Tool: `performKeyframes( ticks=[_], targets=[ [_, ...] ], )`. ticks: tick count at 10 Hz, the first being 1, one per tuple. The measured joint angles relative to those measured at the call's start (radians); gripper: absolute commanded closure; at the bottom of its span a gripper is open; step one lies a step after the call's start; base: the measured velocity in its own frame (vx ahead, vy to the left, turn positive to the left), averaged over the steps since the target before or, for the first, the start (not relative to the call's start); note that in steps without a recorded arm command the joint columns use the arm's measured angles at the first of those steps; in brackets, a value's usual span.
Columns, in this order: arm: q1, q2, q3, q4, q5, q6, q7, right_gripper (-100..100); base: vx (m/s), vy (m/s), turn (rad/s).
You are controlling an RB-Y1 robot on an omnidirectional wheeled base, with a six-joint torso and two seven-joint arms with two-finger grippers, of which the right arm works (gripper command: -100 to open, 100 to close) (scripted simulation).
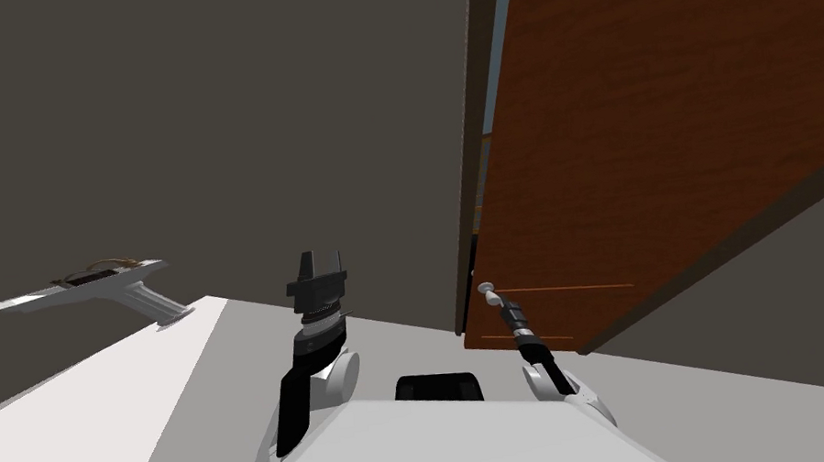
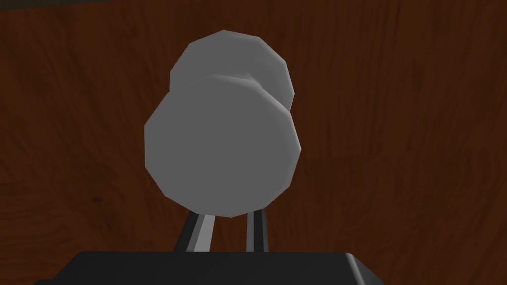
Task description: Pull the door open
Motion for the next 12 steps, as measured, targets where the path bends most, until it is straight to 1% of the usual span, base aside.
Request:
performKeyframes(
  ticks=[1,2,3,4,5,6,7,8,9,10,11,12],
  targets=[
    [0.001,0.0,0.003,-0.002,-0.01,0.003,-0.019,100,-0.06,-0.027,0.145],
    [0.02,-0.002,0.005,-0.03,-0.026,0.014,-0.043,100,-0.046,-0.024,0.052],
    [-0.003,-0.004,0.009,0.009,-0.033,0.002,-0.072,100,-0.04,-0.02,0.088],
    [-0.009,-0.007,0.014,0.026,-0.044,-0.008,-0.103,100,-0.043,-0.013,0.058],
    [0.011,-0.008,0.014,-0.01,-0.052,0.008,-0.12,100,-0.046,-0.017,0.062],
    [0.01,-0.01,0.018,-0.01,-0.063,0.015,-0.147,100,-0.049,-0.024,0.144],
    [-0.003,-0.011,0.024,0.02,-0.077,0.006,-0.181,-100,-0.046,-0.044,0.021],
    [-0.004,-0.017,0.022,0.022,-0.089,0.005,-0.205,-100,-0.043,-0.041,-0.032],
    [-0.002,-0.024,0.018,0.008,-0.1,0.009,-0.222,-100,-0.055,-0.01,0.015],
    [-0.012,-0.028,0.02,0.026,-0.109,0.002,-0.247,-100,-0.075,0.012,0.061],
    [-0.008,-0.025,0.026,0.028,-0.117,0.003,-0.273,-100,-0.088,0.011,0.086],
    [-0.006,-0.016,0.034,0.02,-0.127,0.013,-0.3,-100,-0.083,0.02,0.109]
  ],
)
